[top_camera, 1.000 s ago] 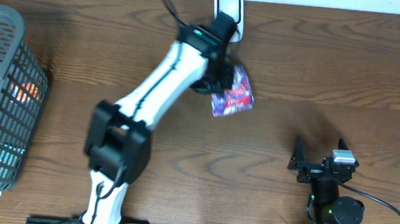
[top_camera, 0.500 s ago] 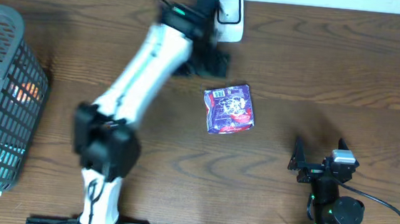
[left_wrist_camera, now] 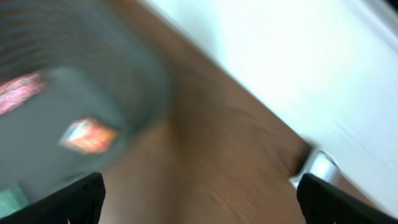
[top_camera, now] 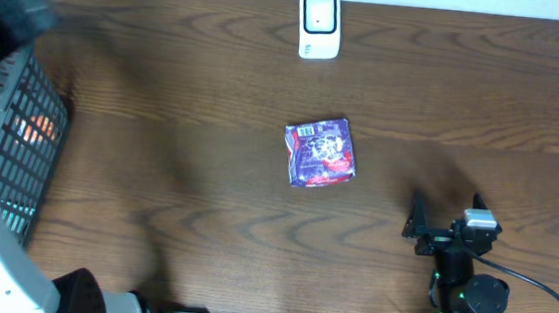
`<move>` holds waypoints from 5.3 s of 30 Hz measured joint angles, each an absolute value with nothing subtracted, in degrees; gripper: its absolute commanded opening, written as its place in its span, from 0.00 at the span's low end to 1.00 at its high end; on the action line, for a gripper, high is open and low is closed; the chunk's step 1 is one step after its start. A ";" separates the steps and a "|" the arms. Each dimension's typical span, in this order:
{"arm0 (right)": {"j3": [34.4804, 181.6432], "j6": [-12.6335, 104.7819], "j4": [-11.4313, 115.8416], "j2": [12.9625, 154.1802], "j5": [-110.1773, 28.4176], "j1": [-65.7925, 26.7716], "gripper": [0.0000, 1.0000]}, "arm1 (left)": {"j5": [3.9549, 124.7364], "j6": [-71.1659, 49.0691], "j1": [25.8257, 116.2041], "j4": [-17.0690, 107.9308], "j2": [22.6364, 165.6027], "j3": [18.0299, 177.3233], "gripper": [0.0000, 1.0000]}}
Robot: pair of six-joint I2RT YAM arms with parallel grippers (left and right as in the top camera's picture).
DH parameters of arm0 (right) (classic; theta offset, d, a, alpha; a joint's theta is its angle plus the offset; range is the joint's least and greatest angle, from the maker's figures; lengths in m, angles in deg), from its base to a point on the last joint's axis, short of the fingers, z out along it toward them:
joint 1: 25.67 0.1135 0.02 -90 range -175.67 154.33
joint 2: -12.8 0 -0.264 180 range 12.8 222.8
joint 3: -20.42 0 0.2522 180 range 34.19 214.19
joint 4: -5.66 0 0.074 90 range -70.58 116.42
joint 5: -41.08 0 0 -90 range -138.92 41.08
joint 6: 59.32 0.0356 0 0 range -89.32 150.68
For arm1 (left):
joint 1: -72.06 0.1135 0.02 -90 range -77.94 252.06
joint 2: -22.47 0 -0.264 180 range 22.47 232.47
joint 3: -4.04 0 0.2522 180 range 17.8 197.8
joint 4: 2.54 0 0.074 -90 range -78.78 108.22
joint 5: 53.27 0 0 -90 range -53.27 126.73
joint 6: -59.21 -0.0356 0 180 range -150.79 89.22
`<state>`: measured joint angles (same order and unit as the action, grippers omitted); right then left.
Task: Scan the item barcode
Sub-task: 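Return the left gripper to the basket and grasp the green package, then carry the green package beside the purple one and release it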
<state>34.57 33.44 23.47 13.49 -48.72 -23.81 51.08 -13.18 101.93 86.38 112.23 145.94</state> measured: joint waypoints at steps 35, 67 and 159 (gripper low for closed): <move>34.57 33.44 23.47 13.49 -48.72 -23.81 0.99 | 29.05 5.16 124.36 79.39 131.51 103.16 0.98; 34.57 33.44 23.47 13.49 -48.72 -23.81 0.99 | 52.96 -2.10 124.29 76.04 130.63 117.70 0.07; 34.57 33.44 23.47 13.49 -48.72 -23.81 0.99 | 19.58 -25.31 76.66 57.53 98.39 126.31 0.99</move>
